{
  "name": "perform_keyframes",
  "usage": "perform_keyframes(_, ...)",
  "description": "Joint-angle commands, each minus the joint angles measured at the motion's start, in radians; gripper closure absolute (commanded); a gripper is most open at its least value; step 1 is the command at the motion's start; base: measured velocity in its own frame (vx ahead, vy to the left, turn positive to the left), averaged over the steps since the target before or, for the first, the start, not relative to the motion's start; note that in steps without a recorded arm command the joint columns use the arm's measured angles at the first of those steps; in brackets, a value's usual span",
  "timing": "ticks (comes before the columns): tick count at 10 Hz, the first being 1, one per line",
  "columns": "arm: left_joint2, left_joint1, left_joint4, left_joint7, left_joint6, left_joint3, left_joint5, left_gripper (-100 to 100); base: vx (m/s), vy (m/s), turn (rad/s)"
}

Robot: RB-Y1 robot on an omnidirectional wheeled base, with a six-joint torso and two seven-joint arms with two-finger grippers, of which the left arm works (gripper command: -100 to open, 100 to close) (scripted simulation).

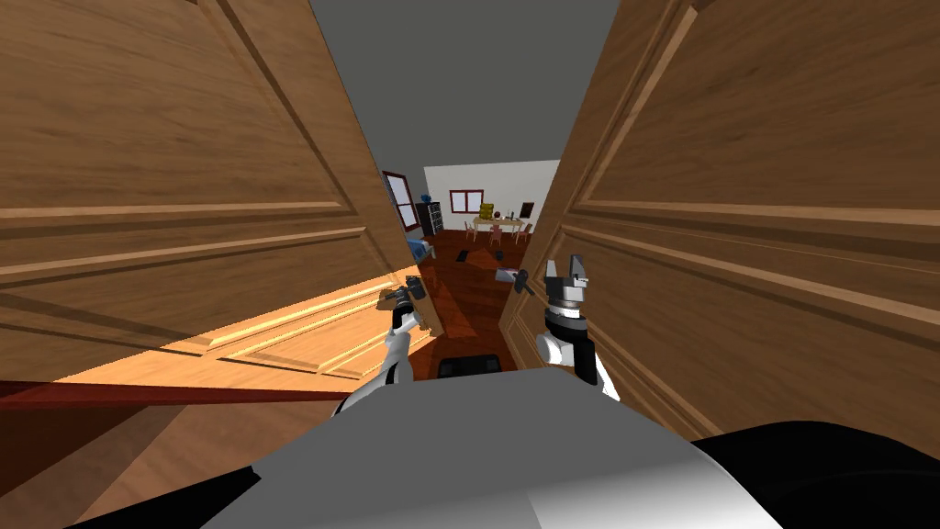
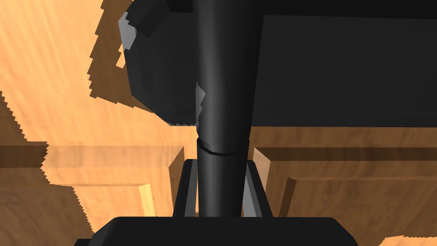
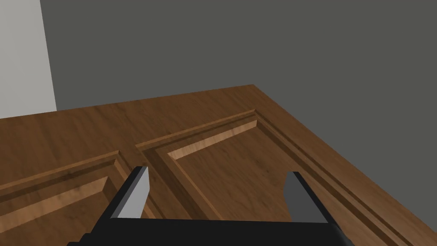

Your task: Push the door open

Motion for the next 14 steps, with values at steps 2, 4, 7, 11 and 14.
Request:
perform_keyframes(2,-0.017,-0.007,-0.001,-0.015,-0.005,0.016,0.000,100,0.139,0.000,0.071)
perform_keyframes(4,0.014,-0.020,0.001,-0.050,-0.018,0.066,0.014,100,0.130,0.021,-0.034)
perform_keyframes(7,0.024,-0.028,0.002,-0.071,-0.024,0.096,0.023,100,0.089,0.010,-0.006)
perform_keyframes(11,0.021,-0.045,0.006,-0.118,-0.040,0.164,0.043,100,0.150,0.012,-0.006)
perform_keyframes(14,-0.002,-0.058,0.009,-0.153,-0.052,0.216,0.058,100,0.157,0.020,0.004)
